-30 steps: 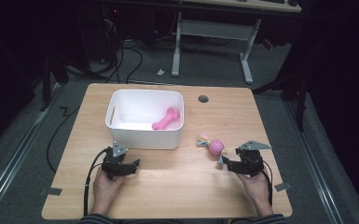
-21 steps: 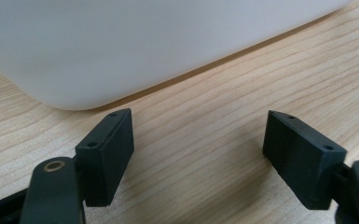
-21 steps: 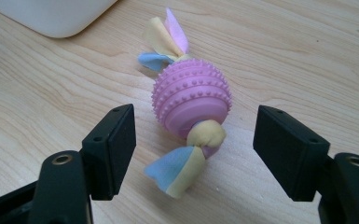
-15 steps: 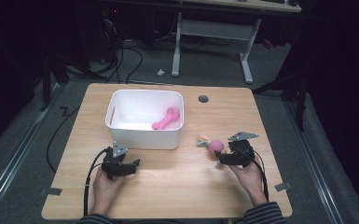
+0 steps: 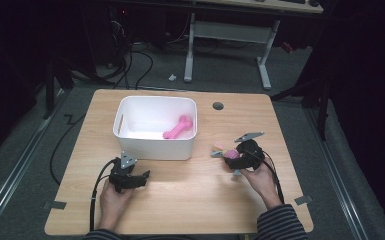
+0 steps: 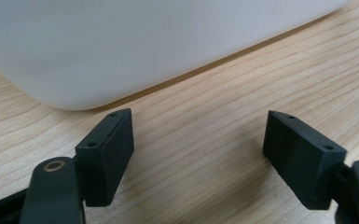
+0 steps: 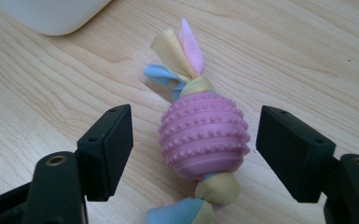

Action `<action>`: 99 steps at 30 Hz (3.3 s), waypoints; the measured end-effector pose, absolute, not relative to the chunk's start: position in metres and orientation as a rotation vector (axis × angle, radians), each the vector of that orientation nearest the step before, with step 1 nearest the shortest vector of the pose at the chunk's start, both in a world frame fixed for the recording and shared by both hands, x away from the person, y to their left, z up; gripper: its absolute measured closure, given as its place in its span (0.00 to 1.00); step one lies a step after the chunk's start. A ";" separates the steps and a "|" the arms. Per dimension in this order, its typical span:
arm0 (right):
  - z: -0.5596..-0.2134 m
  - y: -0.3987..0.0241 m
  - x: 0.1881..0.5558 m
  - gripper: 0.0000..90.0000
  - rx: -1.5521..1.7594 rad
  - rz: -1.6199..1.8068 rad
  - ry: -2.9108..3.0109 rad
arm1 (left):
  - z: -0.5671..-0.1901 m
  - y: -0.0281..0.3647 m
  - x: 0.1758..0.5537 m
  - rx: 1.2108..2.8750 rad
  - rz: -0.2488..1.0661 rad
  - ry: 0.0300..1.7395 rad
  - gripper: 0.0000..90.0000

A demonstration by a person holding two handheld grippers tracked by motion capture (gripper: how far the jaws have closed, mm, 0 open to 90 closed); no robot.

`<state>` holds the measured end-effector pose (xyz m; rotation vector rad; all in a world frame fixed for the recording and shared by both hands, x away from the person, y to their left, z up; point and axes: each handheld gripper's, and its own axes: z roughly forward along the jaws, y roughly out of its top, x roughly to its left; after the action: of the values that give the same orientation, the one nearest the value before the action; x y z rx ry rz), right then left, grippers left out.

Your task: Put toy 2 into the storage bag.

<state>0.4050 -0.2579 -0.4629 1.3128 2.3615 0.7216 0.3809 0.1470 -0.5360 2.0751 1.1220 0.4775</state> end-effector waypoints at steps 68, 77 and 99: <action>-0.435 -0.274 0.388 0.38 1.230 0.905 2.393 | -0.536 0.146 0.381 2.082 0.474 1.114 0.25; -0.418 -0.272 0.388 0.38 1.210 0.939 2.404 | -0.536 0.146 0.381 2.084 0.475 1.112 0.24; -0.382 -0.255 0.401 0.38 1.176 1.073 2.380 | -0.536 0.146 0.380 2.080 0.473 1.112 0.25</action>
<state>0.4006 -0.2547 -0.3820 1.1760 2.3801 1.0732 0.3804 0.1461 -0.5363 2.0804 1.1120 0.4728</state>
